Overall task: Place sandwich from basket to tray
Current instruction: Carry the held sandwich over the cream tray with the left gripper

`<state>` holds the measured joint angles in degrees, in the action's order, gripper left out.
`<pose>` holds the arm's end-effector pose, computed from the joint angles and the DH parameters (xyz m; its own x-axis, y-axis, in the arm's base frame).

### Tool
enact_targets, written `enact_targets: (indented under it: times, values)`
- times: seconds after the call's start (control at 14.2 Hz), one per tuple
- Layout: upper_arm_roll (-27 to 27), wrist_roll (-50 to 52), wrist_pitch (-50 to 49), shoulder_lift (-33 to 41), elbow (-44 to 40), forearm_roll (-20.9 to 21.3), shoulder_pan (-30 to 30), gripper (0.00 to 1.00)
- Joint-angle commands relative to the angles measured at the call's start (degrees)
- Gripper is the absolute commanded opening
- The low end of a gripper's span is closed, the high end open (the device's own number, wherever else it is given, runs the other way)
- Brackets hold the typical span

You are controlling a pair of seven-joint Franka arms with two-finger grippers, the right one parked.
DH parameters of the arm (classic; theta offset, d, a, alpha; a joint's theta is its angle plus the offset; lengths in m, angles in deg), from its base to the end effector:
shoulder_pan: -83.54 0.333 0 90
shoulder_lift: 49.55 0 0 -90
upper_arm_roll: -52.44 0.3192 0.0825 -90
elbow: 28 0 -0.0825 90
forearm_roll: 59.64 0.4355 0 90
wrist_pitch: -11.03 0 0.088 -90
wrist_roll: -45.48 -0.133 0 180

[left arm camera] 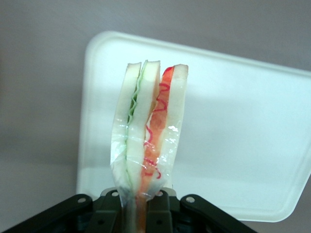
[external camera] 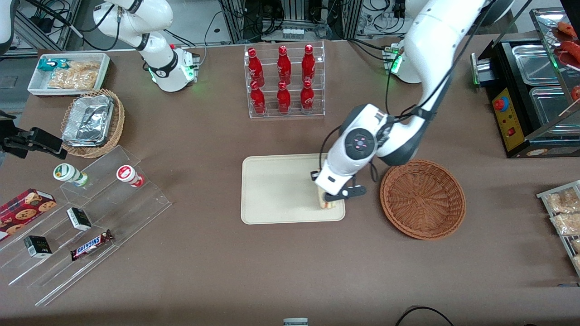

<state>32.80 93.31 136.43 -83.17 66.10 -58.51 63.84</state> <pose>0.5753 -0.4430 0.2368 0.9746 0.1795 -0.1336 0.1942 -0.9752 0.1063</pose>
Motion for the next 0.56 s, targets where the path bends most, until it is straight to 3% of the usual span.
enact_targets:
  times: [0.0, 0.28, 0.35, 0.49]
  values:
    - [0.83, 2.87, 0.02, -2.85, -3.04, 3.69, -1.92, 0.15]
    - [0.92, 9.37, 0.11, -8.38, -8.66, 9.04, -4.64, 0.25]
    - [0.92, 10.08, 0.11, -8.65, -8.76, 10.37, -4.65, 0.34]
    - [0.92, 10.26, 0.11, -8.65, -8.85, 10.91, -4.65, 0.67]
